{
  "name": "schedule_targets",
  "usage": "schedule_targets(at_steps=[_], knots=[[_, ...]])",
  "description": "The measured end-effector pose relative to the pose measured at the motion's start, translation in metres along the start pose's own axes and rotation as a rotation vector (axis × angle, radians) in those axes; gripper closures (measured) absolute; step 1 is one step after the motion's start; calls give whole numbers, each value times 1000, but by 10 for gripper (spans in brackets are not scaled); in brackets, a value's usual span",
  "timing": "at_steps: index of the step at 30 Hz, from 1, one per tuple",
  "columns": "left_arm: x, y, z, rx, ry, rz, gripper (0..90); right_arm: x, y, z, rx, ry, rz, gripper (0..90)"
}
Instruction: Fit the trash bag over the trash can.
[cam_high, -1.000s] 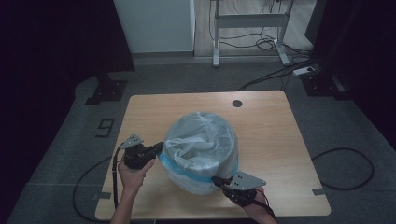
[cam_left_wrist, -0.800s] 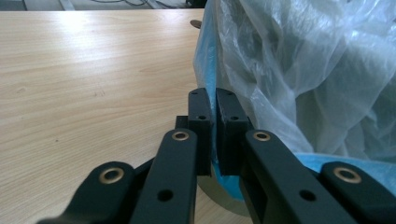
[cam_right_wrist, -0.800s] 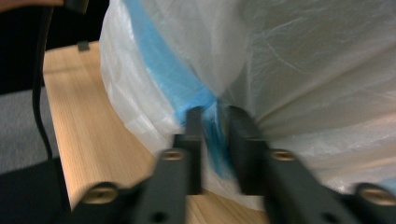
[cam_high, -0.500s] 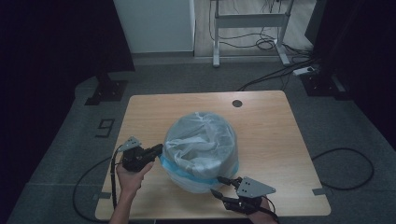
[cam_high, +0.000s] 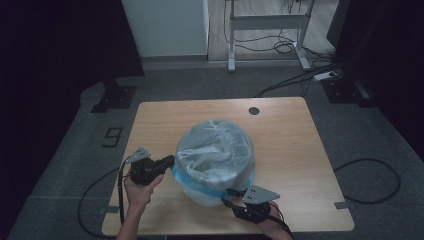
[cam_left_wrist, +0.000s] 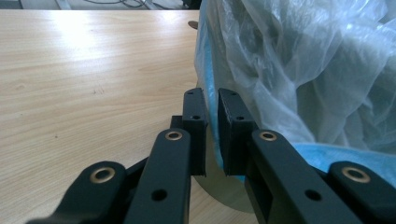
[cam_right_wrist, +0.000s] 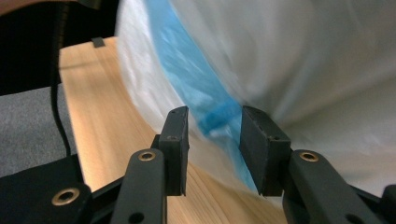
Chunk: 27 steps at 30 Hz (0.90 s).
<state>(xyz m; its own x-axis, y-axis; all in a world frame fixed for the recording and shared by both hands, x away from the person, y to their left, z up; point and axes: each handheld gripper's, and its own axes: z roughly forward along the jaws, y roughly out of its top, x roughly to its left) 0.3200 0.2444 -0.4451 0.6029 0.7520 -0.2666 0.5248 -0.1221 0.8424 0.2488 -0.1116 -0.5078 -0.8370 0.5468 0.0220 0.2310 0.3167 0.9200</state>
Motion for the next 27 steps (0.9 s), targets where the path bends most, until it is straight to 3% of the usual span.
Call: schedule_targets(at_steps=[5, 7, 8, 9, 10, 11, 12, 18, 21, 27], knots=[[-2, 0, 0, 0, 9, 12, 778, -8, -8, 0, -7, 2, 41, 604], [-2, 0, -7, -35, 27, 13, 676, -7, -8, -6, -32, 12, 53, 576], [-1, 0, -10, -45, 27, 14, 544, -4, -7, -14, -61, 11, 47, 549], [0, 1, -14, -57, 23, 18, 544, -4, -7, -14, -61, 11, 47, 549], [1, 1, -18, -67, 18, 25, 427, -4, -7, -21, -88, 7, 52, 534], [2, 1, -20, -71, 12, 33, 427, -4, -7, -21, -88, 7, 52, 534], [3, 1, -25, -81, -13, 49, 311, -5, -10, -27, -101, 3, 61, 523], [4, 4, -42, -112, -56, 87, 205, -13, -17, -36, -98, -25, 89, 503], [2, 8, -48, -123, -85, 105, 198, -18, -20, -43, -100, -43, 98, 485], [-12, 27, -51, -114, -121, 180, 214, -33, -31, -60, -108, -98, 143, 454]])
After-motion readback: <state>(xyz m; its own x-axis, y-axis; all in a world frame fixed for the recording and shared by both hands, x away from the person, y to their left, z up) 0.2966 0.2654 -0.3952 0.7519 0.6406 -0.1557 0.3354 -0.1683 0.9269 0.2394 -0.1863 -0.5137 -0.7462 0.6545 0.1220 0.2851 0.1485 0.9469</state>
